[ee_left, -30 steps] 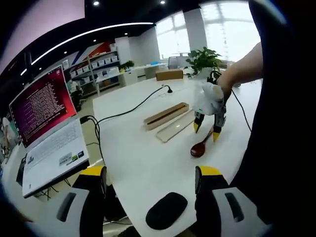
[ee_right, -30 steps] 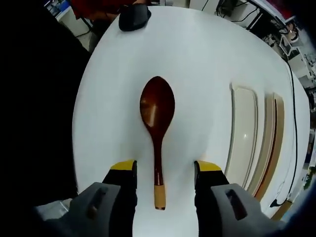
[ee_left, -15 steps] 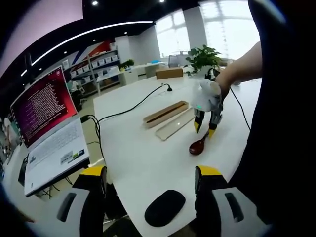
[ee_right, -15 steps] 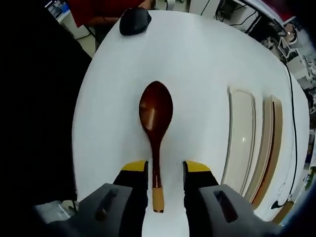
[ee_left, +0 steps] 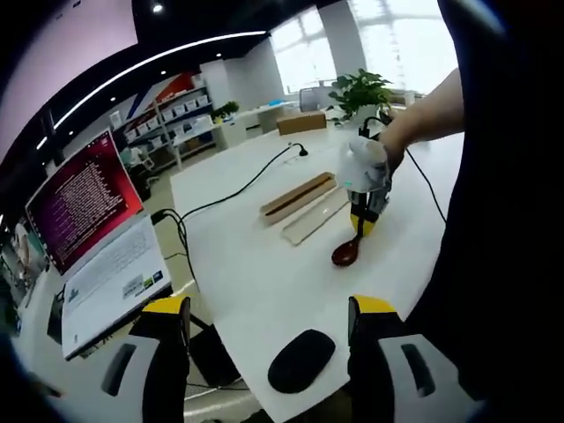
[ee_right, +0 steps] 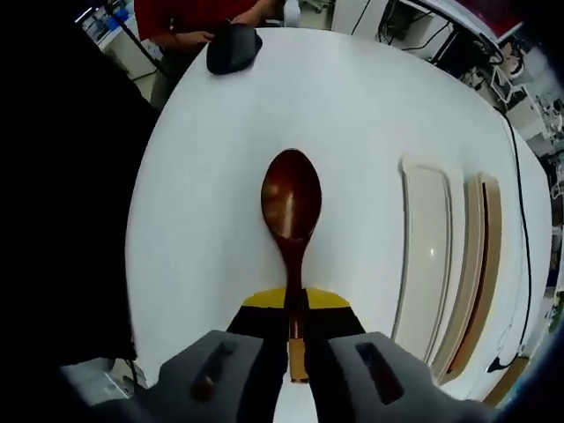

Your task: Arrange the utensils inside the cutlery case until each visible utensil rests in its matching compartment.

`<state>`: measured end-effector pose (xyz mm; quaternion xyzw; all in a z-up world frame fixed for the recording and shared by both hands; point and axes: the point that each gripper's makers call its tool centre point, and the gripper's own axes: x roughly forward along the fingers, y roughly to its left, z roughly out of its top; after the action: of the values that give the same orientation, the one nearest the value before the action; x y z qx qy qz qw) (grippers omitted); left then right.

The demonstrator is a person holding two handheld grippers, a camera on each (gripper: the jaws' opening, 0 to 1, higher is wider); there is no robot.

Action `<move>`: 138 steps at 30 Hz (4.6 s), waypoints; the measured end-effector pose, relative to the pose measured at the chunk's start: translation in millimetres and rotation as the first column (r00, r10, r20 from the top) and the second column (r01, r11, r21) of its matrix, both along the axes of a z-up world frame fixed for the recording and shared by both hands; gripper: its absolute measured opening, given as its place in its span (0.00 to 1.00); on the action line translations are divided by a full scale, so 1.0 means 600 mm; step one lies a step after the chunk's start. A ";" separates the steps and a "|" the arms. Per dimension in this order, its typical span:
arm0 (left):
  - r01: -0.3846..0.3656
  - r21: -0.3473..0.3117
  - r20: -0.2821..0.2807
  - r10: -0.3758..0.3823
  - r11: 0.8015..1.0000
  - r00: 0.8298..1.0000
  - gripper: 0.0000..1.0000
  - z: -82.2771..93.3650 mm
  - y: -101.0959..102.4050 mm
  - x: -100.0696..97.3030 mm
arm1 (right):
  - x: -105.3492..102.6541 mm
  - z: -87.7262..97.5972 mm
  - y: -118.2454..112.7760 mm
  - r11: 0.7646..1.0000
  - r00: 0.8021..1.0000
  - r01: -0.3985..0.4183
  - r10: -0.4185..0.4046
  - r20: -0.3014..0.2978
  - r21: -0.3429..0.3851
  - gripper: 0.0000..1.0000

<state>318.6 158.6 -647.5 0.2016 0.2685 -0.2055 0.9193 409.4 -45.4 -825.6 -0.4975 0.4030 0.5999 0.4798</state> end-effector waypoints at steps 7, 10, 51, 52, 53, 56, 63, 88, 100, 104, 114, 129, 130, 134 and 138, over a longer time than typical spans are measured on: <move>0.012 0.028 0.008 -0.013 1.000 1.000 0.75 0.011 -0.009 0.001 | 0.003 0.000 -0.003 0.998 0.998 0.057 -0.056 -0.018 0.008 0.01; 0.016 0.043 0.002 -0.016 0.999 1.000 0.75 0.009 -0.010 -0.001 | 0.002 0.000 -0.004 0.997 0.998 0.069 -0.069 -0.009 0.016 0.01; 0.044 0.060 0.022 -0.046 0.997 0.999 0.74 0.021 -0.037 0.017 | 0.000 0.002 -0.006 0.992 0.994 0.113 -0.112 -0.007 0.054 0.00; 0.045 0.059 0.022 -0.046 0.997 0.999 0.74 0.020 -0.037 0.017 | 0.000 0.002 -0.006 0.992 0.994 0.110 -0.110 -0.002 0.055 0.00; 0.046 0.059 0.021 -0.047 0.997 0.999 0.74 0.019 -0.038 0.017 | 0.000 0.002 -0.007 0.993 0.994 0.108 -0.108 0.001 0.056 0.00; 0.046 0.059 0.018 -0.048 0.997 0.999 0.74 0.017 -0.038 0.016 | 0.000 0.002 -0.007 0.993 0.995 0.103 -0.104 0.011 0.060 0.00; 0.040 0.057 0.024 -0.042 0.998 0.999 0.74 0.020 -0.035 0.013 | 0.000 0.003 -0.007 0.990 0.991 0.129 -0.130 0.015 0.059 0.00; 0.038 0.077 0.031 -0.041 0.996 0.999 0.74 0.035 -0.027 0.003 | 0.002 0.029 -0.009 0.980 0.986 0.163 -0.166 0.013 0.111 0.00; 0.049 0.078 0.016 -0.051 0.996 0.999 0.73 0.025 -0.028 -0.002 | 0.045 0.071 -0.012 0.975 0.982 0.170 -0.181 0.063 0.144 0.00; 0.037 0.062 0.031 -0.039 0.997 0.999 0.73 0.029 -0.024 0.001 | 0.076 0.096 -0.013 0.970 0.976 0.179 -0.196 0.092 0.165 0.00; 0.028 0.057 0.024 -0.030 0.998 0.999 0.73 0.021 -0.014 0.002 | 0.139 0.129 -0.020 0.971 0.967 0.175 -0.201 0.156 0.165 0.00; 0.007 0.045 0.020 -0.008 0.999 1.000 0.73 0.014 0.000 0.008 | 0.193 0.154 -0.013 0.975 0.961 0.157 -0.188 0.203 0.158 0.00; 0.006 0.045 0.019 -0.007 0.999 1.000 0.73 0.013 0.001 0.007 | 0.197 0.155 -0.012 0.975 0.961 0.155 -0.186 0.206 0.156 0.00; -0.002 0.039 0.019 0.001 0.999 1.000 0.73 0.011 0.002 0.007 | 0.212 0.156 -0.010 0.976 0.959 0.155 -0.186 0.216 0.153 0.00; -0.020 0.014 0.028 0.020 1.000 0.999 0.73 0.007 0.006 0.011 | 0.229 0.145 -0.011 0.978 0.957 0.162 -0.188 0.223 0.131 0.00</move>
<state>325.1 162.2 -643.4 0.2084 0.2593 -0.1914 0.9234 546.8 -51.8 -738.9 -0.4998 0.3520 0.5137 0.6021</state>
